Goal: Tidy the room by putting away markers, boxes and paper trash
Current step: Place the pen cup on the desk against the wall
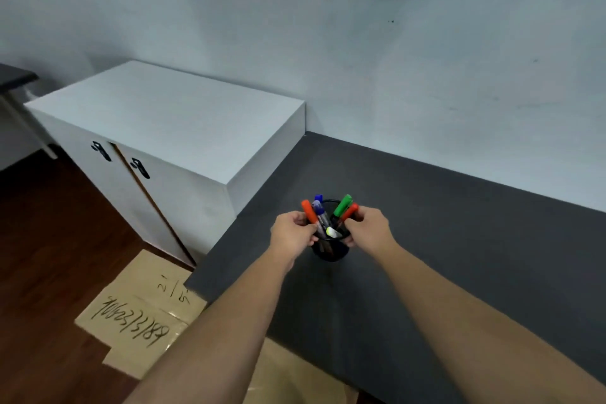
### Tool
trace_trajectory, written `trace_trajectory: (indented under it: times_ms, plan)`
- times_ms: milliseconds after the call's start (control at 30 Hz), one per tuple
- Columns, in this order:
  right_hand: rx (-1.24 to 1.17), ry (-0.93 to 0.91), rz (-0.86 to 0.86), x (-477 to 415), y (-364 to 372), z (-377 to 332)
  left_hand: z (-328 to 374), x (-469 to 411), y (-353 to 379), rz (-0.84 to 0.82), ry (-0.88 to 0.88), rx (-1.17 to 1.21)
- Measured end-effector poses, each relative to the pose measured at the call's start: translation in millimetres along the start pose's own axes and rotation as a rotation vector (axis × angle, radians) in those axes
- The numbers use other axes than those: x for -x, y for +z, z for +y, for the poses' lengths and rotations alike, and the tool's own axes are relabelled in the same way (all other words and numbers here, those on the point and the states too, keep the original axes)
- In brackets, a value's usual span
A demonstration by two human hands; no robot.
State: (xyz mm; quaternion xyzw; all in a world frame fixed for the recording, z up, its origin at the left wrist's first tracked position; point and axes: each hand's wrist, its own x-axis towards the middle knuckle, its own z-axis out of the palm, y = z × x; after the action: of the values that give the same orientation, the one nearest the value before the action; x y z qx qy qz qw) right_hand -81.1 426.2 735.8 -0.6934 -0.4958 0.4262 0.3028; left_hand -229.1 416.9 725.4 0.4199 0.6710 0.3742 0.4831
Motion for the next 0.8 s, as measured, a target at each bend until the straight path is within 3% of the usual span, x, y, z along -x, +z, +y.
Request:
trace_trajectory:
  times_ms: [333, 500, 533, 600, 667, 700, 800]
  plan:
    - [-0.108, -0.001, -0.035, -102.1, -4.7, 13.9, 5.8, -97.1, 37.9, -0.002, -0.012, 0.068]
    - [-0.237, -0.086, 0.075, -105.4, -0.9, 48.3, 5.9, -115.3, 37.2, 0.081, -0.015, 0.17]
    - [-0.17, -0.099, 0.067, -106.9, 0.0, 59.5, 1.9, -119.1, 35.4, 0.133, -0.006, 0.112]
    - [0.013, -0.116, -0.025, -111.5, 4.2, 76.3, -11.2, -129.6, 27.4, 0.156, 0.053, -0.311]
    - [0.214, -0.171, -0.084, -117.7, 12.5, 82.5, -25.1, -140.4, 19.0, 0.028, 0.066, -0.816]
    - [0.301, -0.198, -0.077, -120.6, 17.7, 82.7, -30.4, -146.5, 17.0, -0.055, 0.04, -0.954]
    - [0.395, -0.221, 0.001, -129.3, 32.7, 79.6, -38.7, -160.7, 17.7, -0.205, -0.02, -1.047]
